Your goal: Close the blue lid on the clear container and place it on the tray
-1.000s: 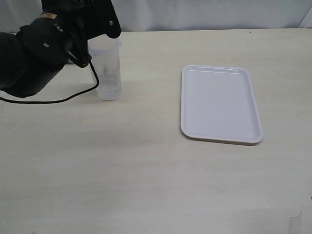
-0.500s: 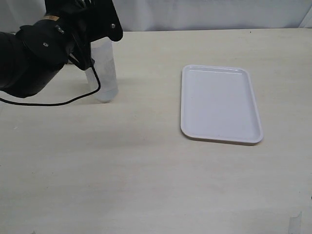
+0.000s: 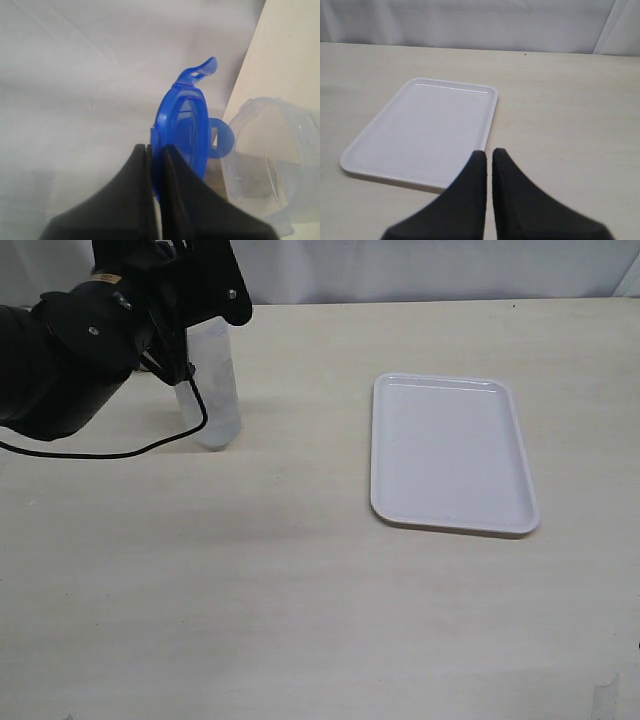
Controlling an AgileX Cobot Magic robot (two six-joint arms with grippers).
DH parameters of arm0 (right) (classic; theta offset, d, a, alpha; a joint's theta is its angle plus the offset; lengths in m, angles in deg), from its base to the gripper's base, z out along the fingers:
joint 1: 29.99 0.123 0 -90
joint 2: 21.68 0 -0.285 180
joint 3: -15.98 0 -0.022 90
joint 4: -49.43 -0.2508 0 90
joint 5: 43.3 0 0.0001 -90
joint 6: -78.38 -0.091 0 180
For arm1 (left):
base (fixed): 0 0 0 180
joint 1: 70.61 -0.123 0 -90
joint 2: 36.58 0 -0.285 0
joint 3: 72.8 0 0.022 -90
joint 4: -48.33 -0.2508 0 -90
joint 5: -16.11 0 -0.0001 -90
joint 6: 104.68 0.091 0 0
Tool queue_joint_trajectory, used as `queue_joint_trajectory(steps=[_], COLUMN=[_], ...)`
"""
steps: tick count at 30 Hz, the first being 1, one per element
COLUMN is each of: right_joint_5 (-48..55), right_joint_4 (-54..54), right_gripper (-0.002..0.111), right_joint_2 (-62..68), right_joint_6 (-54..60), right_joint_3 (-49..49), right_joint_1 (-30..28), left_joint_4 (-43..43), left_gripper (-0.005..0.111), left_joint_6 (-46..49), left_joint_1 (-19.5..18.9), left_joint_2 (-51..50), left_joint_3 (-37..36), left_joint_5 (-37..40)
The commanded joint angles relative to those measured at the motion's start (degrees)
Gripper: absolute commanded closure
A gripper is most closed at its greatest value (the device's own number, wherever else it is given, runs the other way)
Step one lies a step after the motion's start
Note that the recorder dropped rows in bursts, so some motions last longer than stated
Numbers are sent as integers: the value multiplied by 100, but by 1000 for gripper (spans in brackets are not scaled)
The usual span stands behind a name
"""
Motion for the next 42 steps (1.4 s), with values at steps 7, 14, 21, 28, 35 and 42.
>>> queue_joint_trajectory(steps=[7, 14, 21, 28, 35, 42], right_joint_5=[-62, -62, -62, -62, -62, -62], right_joint_4=[-10, -10, -10, -10, -10, -10], right_gripper=[104, 104, 104, 104, 104, 104], right_joint_2=[-25, -25, -25, -25, -25, -25], right_joint_6=[-9, -9, -9, -9, -9, -9], right_joint_3=[-13, -13, -13, -13, -13, -13], right_joint_1=[10, 10, 10, 10, 10, 10], left_joint_4=[66, 44, 144, 42, 27, -12], left_gripper=[107, 107, 107, 107, 107, 107], left_joint_6=[-53, -30, -30, -30, -30, -30], left_joint_1=[90, 283, 283, 283, 283, 283], left_joint_2=[47, 84, 84, 84, 84, 84], left_joint_3=[-16, -16, -16, -16, -16, -16], left_joint_5=[50, -13, -145, -323, -427, -464])
